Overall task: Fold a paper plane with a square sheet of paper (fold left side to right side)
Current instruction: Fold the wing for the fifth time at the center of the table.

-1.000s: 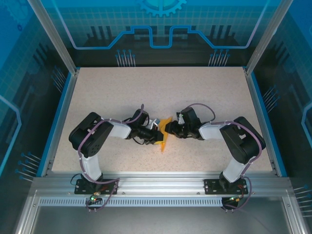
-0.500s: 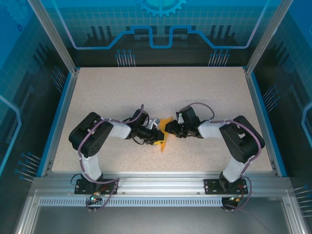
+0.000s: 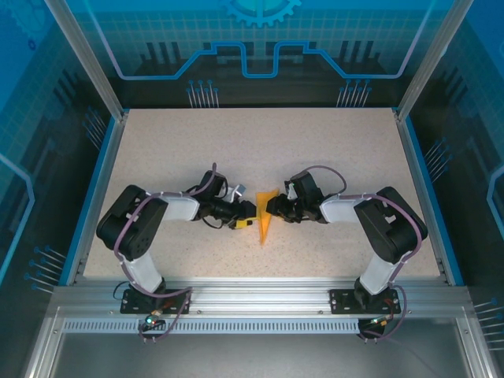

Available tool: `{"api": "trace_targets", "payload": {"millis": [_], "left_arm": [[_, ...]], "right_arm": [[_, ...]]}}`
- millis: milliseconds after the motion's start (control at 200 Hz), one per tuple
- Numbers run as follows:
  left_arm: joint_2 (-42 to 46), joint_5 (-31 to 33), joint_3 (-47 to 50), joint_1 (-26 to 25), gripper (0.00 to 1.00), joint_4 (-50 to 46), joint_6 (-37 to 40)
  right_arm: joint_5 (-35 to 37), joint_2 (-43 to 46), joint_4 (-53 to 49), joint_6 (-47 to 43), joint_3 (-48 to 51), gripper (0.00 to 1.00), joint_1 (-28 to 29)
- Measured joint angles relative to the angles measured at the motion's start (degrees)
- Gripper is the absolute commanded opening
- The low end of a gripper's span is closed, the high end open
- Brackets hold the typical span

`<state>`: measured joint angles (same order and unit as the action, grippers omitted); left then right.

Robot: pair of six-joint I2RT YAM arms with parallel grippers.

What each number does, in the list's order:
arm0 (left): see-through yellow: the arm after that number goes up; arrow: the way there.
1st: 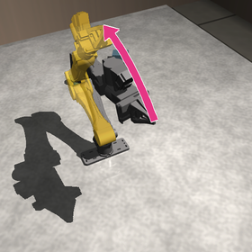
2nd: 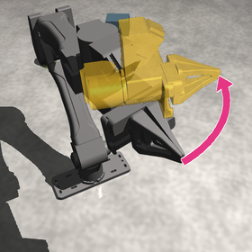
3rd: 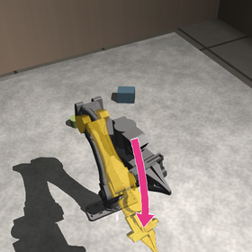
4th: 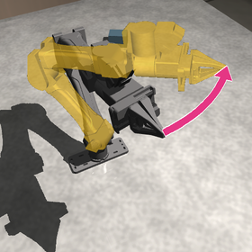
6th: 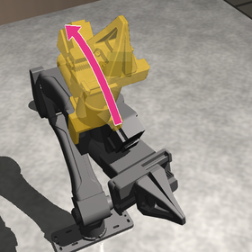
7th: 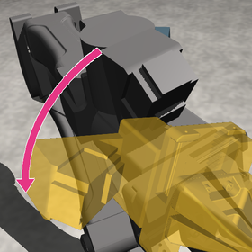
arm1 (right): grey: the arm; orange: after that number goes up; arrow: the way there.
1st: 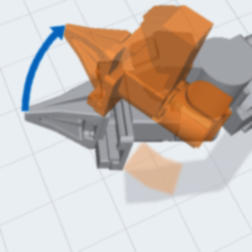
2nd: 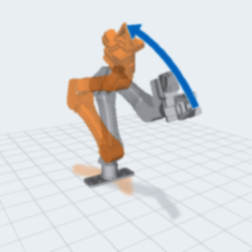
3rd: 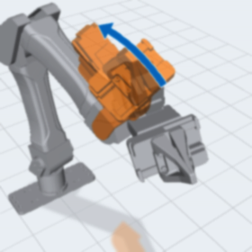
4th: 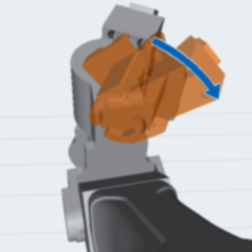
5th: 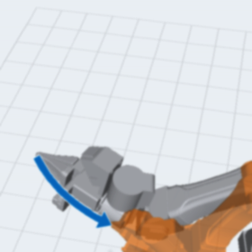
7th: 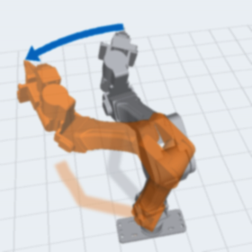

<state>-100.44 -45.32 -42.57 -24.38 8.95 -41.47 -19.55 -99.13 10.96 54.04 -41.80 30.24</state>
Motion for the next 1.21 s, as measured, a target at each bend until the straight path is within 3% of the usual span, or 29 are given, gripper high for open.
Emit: {"api": "trace_targets", "payload": {"millis": [295,1205], "left_arm": [[-2.4,-0.6,-5.0,0.3,0.43,-0.9,-0.2],[-9.0,-2.0,-7.5,-1.3,0.33,1.7,-2.1]], "right_arm": [[0.0,0.0,0.0,0.0,0.0,0.38,0.0],[0.0,-0.2,-0.7,0.0,-0.4,0.38,0.0]]}}
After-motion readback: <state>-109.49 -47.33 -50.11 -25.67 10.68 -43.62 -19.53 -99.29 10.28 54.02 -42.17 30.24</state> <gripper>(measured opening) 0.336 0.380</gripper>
